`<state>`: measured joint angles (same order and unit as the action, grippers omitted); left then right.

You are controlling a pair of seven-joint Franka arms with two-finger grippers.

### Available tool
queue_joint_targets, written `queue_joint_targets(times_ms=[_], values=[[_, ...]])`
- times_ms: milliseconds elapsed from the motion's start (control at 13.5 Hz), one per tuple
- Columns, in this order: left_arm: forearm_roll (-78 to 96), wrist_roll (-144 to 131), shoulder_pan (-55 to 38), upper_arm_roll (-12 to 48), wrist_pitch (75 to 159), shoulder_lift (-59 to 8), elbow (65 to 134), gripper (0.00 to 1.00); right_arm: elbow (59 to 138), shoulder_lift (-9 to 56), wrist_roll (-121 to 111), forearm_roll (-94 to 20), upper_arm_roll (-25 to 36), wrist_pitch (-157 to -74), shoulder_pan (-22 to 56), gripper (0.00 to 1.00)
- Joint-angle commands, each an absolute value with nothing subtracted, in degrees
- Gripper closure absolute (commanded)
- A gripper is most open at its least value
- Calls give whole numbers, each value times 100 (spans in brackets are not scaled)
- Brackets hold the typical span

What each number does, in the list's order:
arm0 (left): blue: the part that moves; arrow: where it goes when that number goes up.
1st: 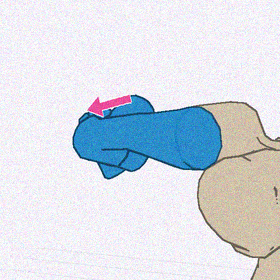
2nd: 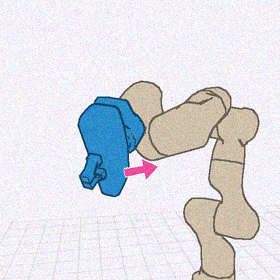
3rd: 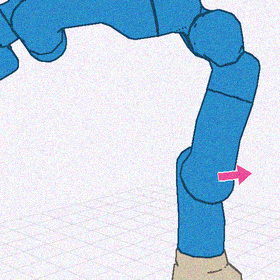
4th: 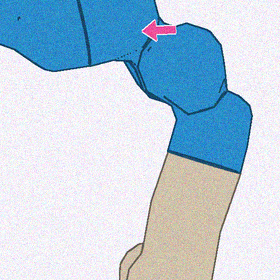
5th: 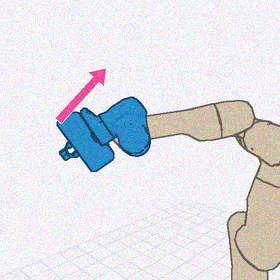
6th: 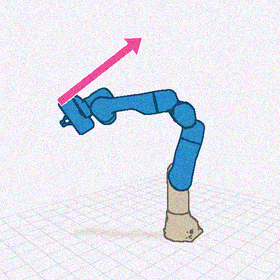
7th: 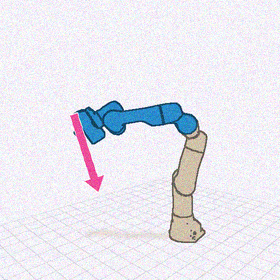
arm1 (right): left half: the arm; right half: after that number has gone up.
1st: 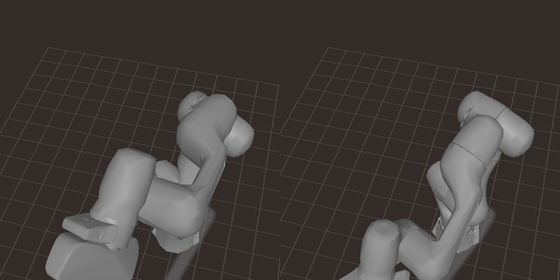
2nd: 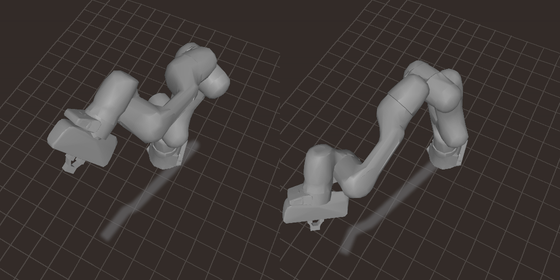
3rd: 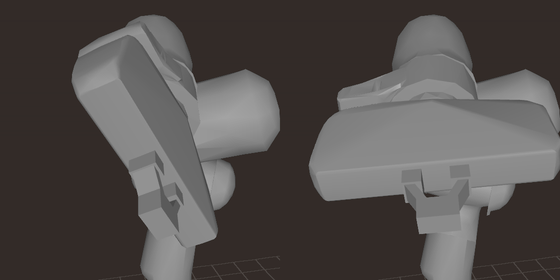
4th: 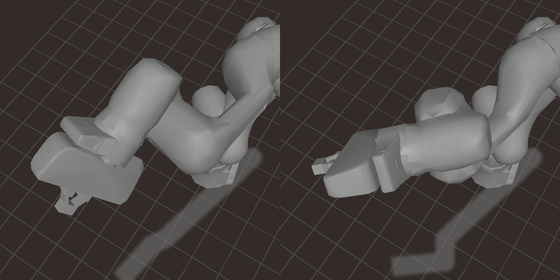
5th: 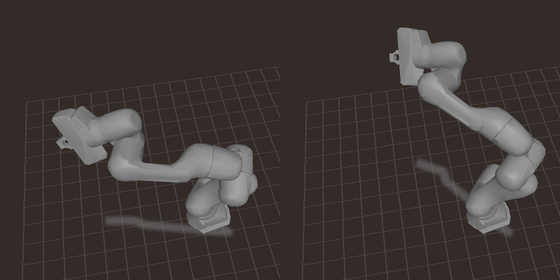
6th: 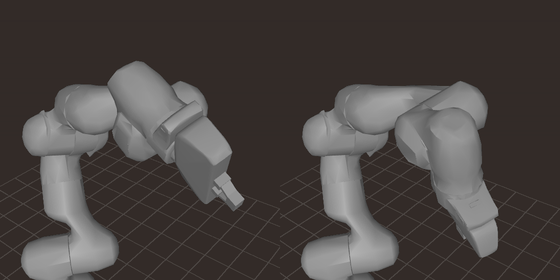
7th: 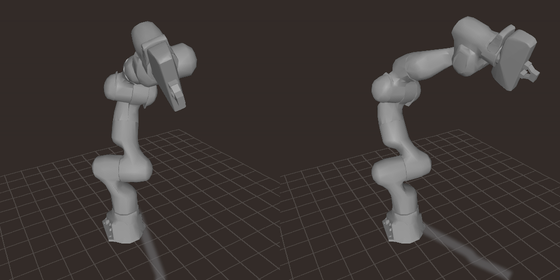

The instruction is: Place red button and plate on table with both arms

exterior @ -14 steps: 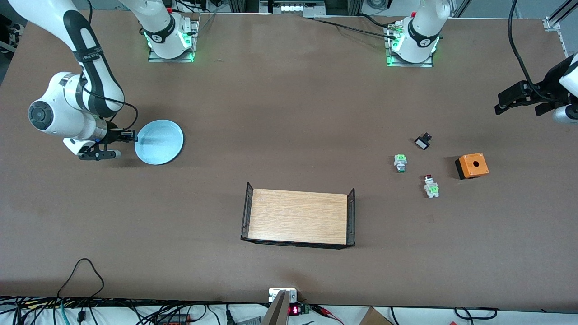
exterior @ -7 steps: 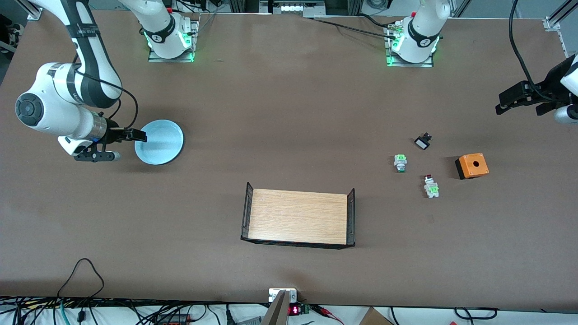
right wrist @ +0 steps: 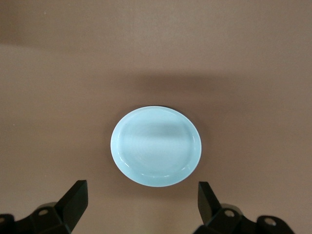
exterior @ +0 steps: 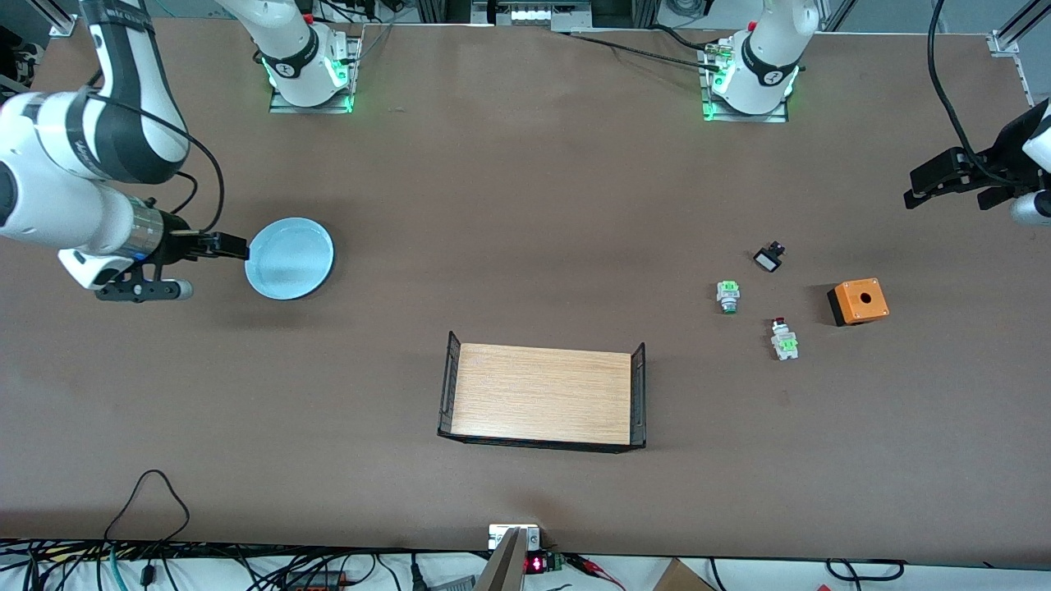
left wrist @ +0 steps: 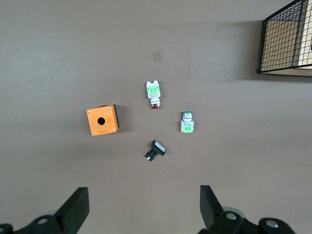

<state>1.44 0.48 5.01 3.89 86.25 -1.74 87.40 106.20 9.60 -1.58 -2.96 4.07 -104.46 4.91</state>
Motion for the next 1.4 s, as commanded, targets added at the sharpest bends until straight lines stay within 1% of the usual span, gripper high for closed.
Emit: queue_joint_targets(times_ms=[0,148,296,444,518,665,813,961,1109,1257,1331], values=[[-44,61,510,439,8517,-211,8596,0,9855,1090,289,52,396,-9872,624,0],[-44,53,510,448,8508,-211,8596,0,9267,1107,290,44,404,-9520,607,0],[-27,53,510,457,8508,-211,8596,0,8870,1090,194,35,483,-9475,484,0],[-35,61,510,448,8508,-211,8596,0,8536,1072,167,9,728,-9370,370,0],[-26,88,518,440,8508,-194,8596,0,8412,1064,167,-35,886,-8995,360,0],[-26,44,501,483,8508,-202,8587,0,8122,1098,167,-35,923,-8562,369,0],[-44,61,501,457,8490,-202,8395,0,8095,1073,176,-35,923,-8315,360,0],[-44,88,501,448,8490,-211,8367,0,8182,1046,-25,-44,923,-8323,369,0],[-53,62,484,448,8490,-211,8367,0,8401,994,-35,-44,932,-8586,352,0],[-53,53,466,448,8473,-211,8367,0,8831,757,-35,-44,932,-9032,360,0],[-53,53,466,448,8473,-211,8367,0,8911,686,-35,-35,923,-9235,369,0]])
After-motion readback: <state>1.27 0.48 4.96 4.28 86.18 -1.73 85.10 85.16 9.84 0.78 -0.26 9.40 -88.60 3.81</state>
